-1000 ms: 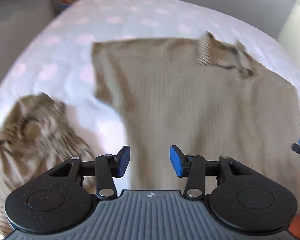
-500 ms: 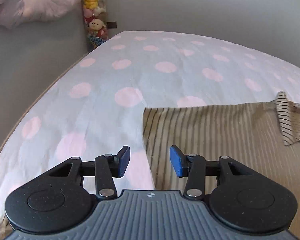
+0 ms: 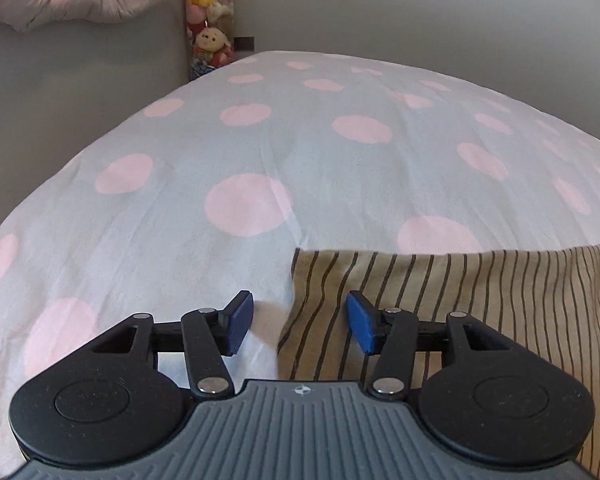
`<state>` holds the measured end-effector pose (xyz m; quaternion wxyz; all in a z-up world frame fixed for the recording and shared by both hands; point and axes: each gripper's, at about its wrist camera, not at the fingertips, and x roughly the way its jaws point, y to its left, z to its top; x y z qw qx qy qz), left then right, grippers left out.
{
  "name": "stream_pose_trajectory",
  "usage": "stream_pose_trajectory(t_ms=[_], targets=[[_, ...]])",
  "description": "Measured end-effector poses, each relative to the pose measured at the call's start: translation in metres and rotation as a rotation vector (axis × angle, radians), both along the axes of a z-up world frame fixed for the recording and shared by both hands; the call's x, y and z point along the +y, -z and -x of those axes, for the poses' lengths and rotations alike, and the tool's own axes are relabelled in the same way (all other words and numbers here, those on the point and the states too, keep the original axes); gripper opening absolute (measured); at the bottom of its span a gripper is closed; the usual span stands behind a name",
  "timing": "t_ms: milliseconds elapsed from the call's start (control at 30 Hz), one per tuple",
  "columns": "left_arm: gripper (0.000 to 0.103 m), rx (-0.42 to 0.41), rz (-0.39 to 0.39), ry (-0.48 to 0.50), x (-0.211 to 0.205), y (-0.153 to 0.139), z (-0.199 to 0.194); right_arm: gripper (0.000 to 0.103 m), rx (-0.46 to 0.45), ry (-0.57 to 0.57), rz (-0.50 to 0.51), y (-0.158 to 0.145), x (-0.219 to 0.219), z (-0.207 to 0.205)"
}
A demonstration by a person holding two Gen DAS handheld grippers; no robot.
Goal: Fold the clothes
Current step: 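Grasp the shirt sleeve edge with the left gripper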
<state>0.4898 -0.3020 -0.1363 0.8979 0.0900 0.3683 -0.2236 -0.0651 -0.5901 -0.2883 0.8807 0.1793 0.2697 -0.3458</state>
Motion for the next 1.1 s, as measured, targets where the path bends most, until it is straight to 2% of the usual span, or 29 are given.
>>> stream_pose_trajectory(t_ms=[33, 67, 100, 133, 167, 333, 467, 633, 767, 1000, 1100], targets=[[0.04, -0.007, -0.004, -0.002, -0.003, 0.0, 0.001, 0.066, -0.003, 0.003, -0.007, 0.0, -0.001, 0.001], [0.025, -0.012, -0.003, 0.005, -0.008, -0.002, 0.0, 0.066, -0.008, 0.007, -0.013, 0.001, -0.002, 0.002], [0.017, -0.017, -0.014, 0.006, -0.012, -0.004, 0.001, 0.066, -0.014, 0.01, -0.017, 0.0, -0.002, 0.003], [0.005, -0.022, -0.027, 0.005, -0.017, -0.007, 0.003, 0.066, -0.02, 0.009, -0.019, -0.001, -0.002, 0.004], [0.0, -0.028, -0.04, 0.004, -0.021, -0.01, 0.004, 0.066, -0.026, 0.008, -0.019, -0.002, -0.002, 0.005], [0.0, -0.084, -0.074, 0.069, -0.04, -0.046, 0.025, 0.066, -0.066, 0.014, -0.032, -0.006, -0.003, 0.01], [0.0, -0.113, -0.135, 0.138, -0.064, -0.079, 0.05, 0.066, -0.111, 0.018, -0.056, -0.011, -0.004, 0.017], [0.0, -0.102, -0.208, 0.208, -0.105, -0.101, 0.087, 0.066, -0.165, 0.015, -0.062, -0.021, -0.003, 0.029], [0.0, -0.074, -0.242, 0.241, -0.14, -0.098, 0.107, 0.067, -0.198, 0.018, -0.063, -0.028, -0.001, 0.037], [0.0, -0.013, -0.259, 0.198, -0.179, -0.061, 0.109, 0.067, -0.231, 0.008, -0.068, -0.032, -0.001, 0.043], [0.0, 0.016, -0.25, 0.224, -0.188, -0.048, 0.109, 0.067, -0.232, 0.002, -0.081, -0.029, -0.004, 0.042]])
